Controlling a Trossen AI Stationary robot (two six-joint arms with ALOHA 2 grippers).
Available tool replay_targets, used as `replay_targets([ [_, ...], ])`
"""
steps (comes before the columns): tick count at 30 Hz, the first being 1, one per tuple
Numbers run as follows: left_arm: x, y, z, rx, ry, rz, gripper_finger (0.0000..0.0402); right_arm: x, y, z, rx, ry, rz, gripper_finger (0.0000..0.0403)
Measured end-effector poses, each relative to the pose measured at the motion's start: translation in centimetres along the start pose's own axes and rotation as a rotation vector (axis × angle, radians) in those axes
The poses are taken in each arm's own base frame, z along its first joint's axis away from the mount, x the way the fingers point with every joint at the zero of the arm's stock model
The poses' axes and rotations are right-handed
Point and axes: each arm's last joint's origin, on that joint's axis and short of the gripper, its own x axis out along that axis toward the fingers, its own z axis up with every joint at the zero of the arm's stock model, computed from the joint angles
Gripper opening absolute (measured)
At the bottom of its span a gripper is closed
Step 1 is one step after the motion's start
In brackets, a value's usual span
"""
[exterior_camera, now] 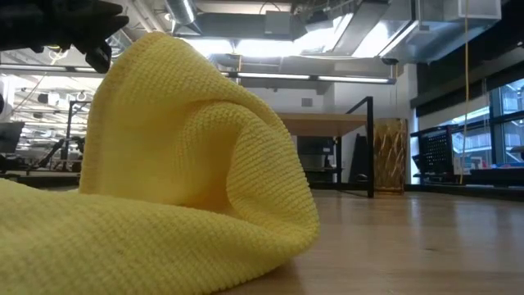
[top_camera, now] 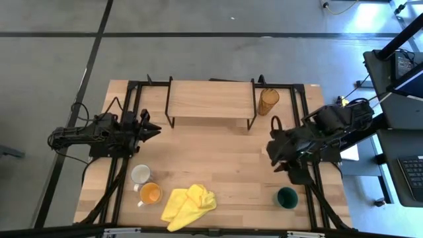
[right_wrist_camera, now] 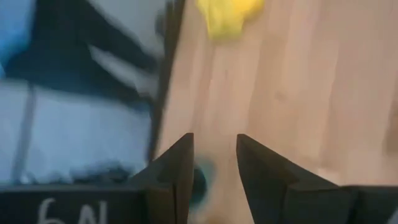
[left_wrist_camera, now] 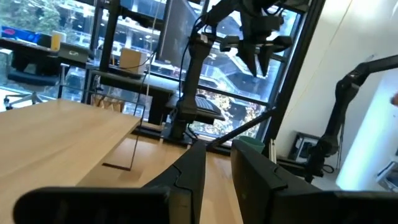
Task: Stack small to large cups/mugs on shelf
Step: Put the brown cup on the shelf
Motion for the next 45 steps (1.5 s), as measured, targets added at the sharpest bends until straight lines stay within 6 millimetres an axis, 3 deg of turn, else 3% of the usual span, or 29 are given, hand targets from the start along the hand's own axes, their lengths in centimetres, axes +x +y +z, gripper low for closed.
replay_targets([
  [5,0.0,0.0,0.0,0.0,0.0,0.001,0.0071,-0.3,0.7,3.4,0.074,-0.325,0.102,0.0123],
  [10,0.0,0.0,0.0,-0.026,0.0,0.001,0.0071,-3.2,-0.1,7.1,0.118,-0.786,0.124,0.0123],
  [15,0.0,0.0,0.0,-0.118,-0.001,0.004,0.0071,-6.9,-0.2,8.3,0.003,-1.126,0.149,0.0123],
  [20,0.0,0.0,0.0,-0.158,-0.003,0.003,0.0071,-8.5,0.2,8.5,-0.023,-1.25,0.207,0.0123],
  [26,0.0,-0.1,0.4,-0.155,-0.041,-0.011,0.0071,-7.8,0.1,8.9,-0.103,-1.25,0.129,0.0123],
  [37,0.0,-0.1,0.6,-0.193,-0.06,-0.009,0.0071,-7.0,-0.1,8.8,-0.068,-1.176,0.126,0.0123],
  [45,0.0,0.0,0.6,-0.269,-0.078,0.03,0.0071,-4.4,-2.0,6.9,0.182,-0.877,-0.141,0.0123],
])
